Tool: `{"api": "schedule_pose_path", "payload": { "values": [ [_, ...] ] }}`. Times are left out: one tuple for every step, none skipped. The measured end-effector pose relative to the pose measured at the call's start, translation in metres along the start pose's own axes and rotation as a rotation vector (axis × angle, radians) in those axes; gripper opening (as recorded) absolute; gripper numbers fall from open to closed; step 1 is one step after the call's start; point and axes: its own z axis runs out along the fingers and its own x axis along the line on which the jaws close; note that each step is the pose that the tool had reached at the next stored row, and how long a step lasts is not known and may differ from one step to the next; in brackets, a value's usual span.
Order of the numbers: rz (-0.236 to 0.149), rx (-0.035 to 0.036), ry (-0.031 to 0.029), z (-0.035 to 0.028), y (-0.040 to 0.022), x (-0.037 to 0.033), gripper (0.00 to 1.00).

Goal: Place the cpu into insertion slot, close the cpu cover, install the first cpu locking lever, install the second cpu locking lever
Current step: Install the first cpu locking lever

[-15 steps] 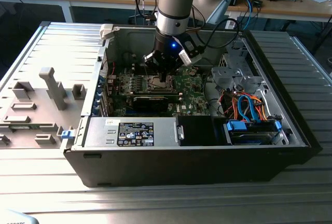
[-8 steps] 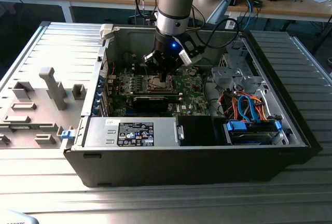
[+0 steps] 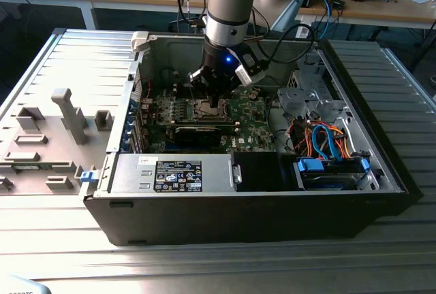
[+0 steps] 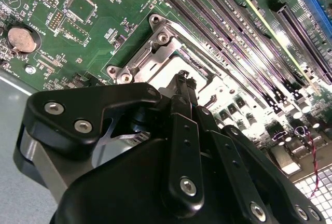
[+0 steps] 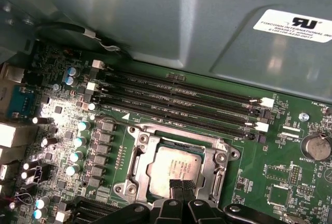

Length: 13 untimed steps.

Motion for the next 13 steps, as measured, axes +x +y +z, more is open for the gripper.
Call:
{"api": "schedule_pose_path", "payload": {
  "values": [
    [-0.001,0.0,0.0,0.0,0.0,0.0,0.11],
    [-0.001,0.0,0.0001,0.0,0.0,0.0,0.11],
    [-0.002,0.0001,0.0001,0.0,0.0,0.0,0.11],
    [-0.003,0.0001,0.0001,0.0,0.0,0.0,0.11],
    [-0.004,0.0002,0.0001,0.0,0.0,0.0,0.11],
    [-0.005,0.0002,0.0002,0.0,0.0,0.0,0.11],
    [-0.006,0.0003,0.0002,0.0,0.0,0.0,0.11],
    [-0.009,0.0,0.0001,0.0,0.0,0.0,0.11],
    [-0.012,-0.0028,-0.0005,0.0,0.0001,0.0,0.11],
    [-0.014,-0.0038,-0.0007,0.0,0.0001,0.0,0.11],
    [-0.012,-0.0037,-0.0006,0.0001,0.0,0.0,0.11],
    [-0.003,-0.0023,-0.0005,0.0002,0.0,-0.0001,0.11],
    [0.006,-0.0008,-0.0002,0.0003,0.0,-0.0001,0.11]
  ]
}}
